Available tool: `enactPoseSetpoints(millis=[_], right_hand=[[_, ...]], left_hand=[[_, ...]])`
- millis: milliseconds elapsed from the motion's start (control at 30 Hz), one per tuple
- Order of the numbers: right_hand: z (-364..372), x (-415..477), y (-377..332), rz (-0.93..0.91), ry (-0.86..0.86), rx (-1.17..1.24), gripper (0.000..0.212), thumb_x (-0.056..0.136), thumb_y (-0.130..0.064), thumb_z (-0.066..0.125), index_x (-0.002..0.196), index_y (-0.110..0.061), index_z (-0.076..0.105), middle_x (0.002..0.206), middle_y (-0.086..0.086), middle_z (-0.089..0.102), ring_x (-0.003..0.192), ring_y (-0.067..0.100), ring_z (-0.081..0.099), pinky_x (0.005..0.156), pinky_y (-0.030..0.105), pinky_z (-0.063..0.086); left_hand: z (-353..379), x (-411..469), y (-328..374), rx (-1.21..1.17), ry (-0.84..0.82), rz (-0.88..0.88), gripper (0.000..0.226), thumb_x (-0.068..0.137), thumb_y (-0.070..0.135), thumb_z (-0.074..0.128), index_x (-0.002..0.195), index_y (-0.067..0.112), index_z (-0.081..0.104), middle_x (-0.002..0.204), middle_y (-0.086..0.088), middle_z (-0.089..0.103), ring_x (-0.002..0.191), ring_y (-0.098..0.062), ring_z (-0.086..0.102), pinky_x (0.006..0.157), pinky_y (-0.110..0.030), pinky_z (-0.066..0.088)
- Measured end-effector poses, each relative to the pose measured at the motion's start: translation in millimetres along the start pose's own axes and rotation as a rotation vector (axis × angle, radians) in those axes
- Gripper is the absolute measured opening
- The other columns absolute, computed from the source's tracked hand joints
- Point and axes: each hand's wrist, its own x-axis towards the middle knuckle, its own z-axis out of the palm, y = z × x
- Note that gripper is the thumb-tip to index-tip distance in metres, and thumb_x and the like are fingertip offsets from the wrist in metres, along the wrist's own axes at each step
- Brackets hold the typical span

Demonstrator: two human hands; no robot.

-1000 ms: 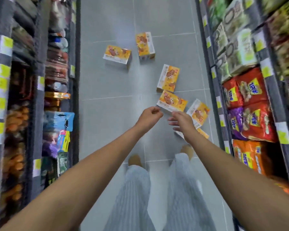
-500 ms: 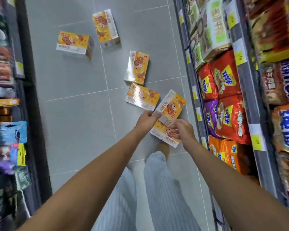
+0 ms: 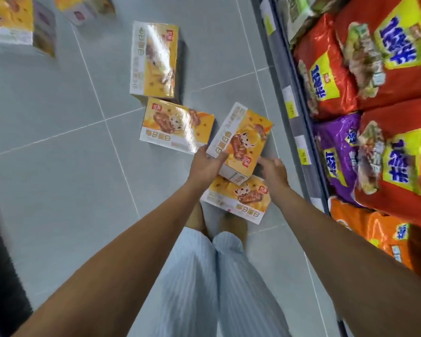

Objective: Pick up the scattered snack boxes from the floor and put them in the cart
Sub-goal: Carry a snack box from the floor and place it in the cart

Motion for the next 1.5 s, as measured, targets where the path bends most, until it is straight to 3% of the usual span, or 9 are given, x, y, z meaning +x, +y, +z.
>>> enactPoseSetpoints(millis=[133, 233, 300, 367, 433, 700, 1000, 1267, 1500], right_hand=[[24, 63, 25, 0.038, 0.015, 0.051, 0.024, 0.089, -0.035, 0.06, 0.101, -0.017, 0.051, 0.097, 0.006, 0.065, 0.089, 0.025, 0.063, 0.081, 0.036, 0.052], [36, 118, 45, 0.106, 0.038, 0.092, 0.083, 0.065, -0.07, 0.06, 0.13, -0.021, 0.047, 0.127, 0.01, 0.06, 0.113, 0.032, 0.059, 0.098, 0.052, 0.047], [35, 168, 71, 0.153, 0.005, 0.164, 0.11, 0.044, -0.084, 0.064, 0.136, -0.026, 0.047, 0.133, 0.008, 0.058, 0.12, 0.032, 0.056, 0.102, 0.057, 0.043], [42, 171, 69, 0.199, -0.059, 0.236, 0.1, 0.047, -0.081, 0.071, 0.128, -0.025, 0.057, 0.122, 0.008, 0.066, 0.111, 0.032, 0.063, 0.097, 0.055, 0.048], [46, 163, 63, 0.194, -0.132, 0.298, 0.063, 0.077, -0.063, 0.062, 0.123, -0.02, 0.062, 0.112, 0.01, 0.07, 0.101, 0.03, 0.068, 0.09, 0.048, 0.053], [41, 145, 60, 0.14, -0.071, 0.352, 0.049, 0.079, -0.05, 0.067, 0.116, -0.019, 0.066, 0.105, 0.01, 0.074, 0.095, 0.031, 0.071, 0.088, 0.052, 0.054], [15, 46, 18, 0.143, -0.093, 0.331, 0.07, 0.055, -0.057, 0.076, 0.114, -0.02, 0.067, 0.106, 0.01, 0.074, 0.099, 0.034, 0.07, 0.093, 0.057, 0.05], [-4, -96, -45, 0.058, -0.192, 0.238, 0.072, 0.055, -0.059, 0.076, 0.115, -0.02, 0.067, 0.11, 0.01, 0.073, 0.103, 0.034, 0.068, 0.096, 0.057, 0.049], [-19, -225, -84, -0.08, -0.359, 0.053, 0.075, 0.055, -0.055, 0.078, 0.118, -0.017, 0.065, 0.112, 0.014, 0.071, 0.104, 0.037, 0.067, 0.095, 0.057, 0.05]], left_hand=[[10, 71, -30, 0.05, 0.017, 0.005, 0.062, 0.094, 0.034, 0.056, 0.144, 0.008, 0.032, 0.147, -0.006, 0.041, 0.129, -0.019, 0.044, 0.083, -0.019, 0.034], [14, 121, -53, 0.035, 0.027, -0.049, 0.076, 0.09, 0.045, 0.057, 0.149, 0.009, 0.024, 0.154, -0.008, 0.03, 0.139, -0.024, 0.034, 0.106, -0.031, 0.033], [16, 139, -64, 0.017, -0.003, -0.084, 0.07, 0.089, 0.048, 0.057, 0.144, 0.011, 0.033, 0.147, -0.007, 0.04, 0.135, -0.024, 0.04, 0.101, -0.029, 0.04], [17, 152, -73, 0.002, -0.031, -0.096, 0.045, 0.09, 0.045, 0.057, 0.124, 0.016, 0.051, 0.119, -0.003, 0.057, 0.116, -0.021, 0.056, 0.073, -0.016, 0.045], [18, 159, -79, -0.03, -0.037, -0.071, 0.031, 0.091, 0.044, 0.057, 0.108, 0.018, 0.056, 0.095, 0.003, 0.062, 0.09, -0.014, 0.064, 0.053, -0.011, 0.041], [7, 148, -78, -0.099, -0.084, -0.043, 0.018, 0.092, 0.037, 0.059, 0.079, 0.024, 0.06, 0.065, 0.011, 0.063, 0.043, 0.008, 0.057, 0.042, -0.007, 0.041], [-39, 47, -42, -0.172, -0.176, -0.041, 0.011, 0.095, 0.037, 0.052, 0.093, 0.028, 0.059, 0.084, 0.01, 0.066, 0.071, -0.001, 0.062, 0.064, -0.018, 0.048], [-115, -80, 13, -0.183, -0.31, 0.001, 0.04, 0.093, 0.058, 0.04, 0.112, 0.03, 0.061, 0.12, -0.002, 0.067, 0.112, -0.022, 0.062, 0.104, -0.043, 0.042], [-154, -206, 20, -0.298, -0.218, 0.074, 0.032, 0.093, 0.05, 0.049, 0.104, 0.024, 0.066, 0.112, -0.006, 0.071, 0.095, -0.022, 0.069, 0.101, -0.044, 0.048]])
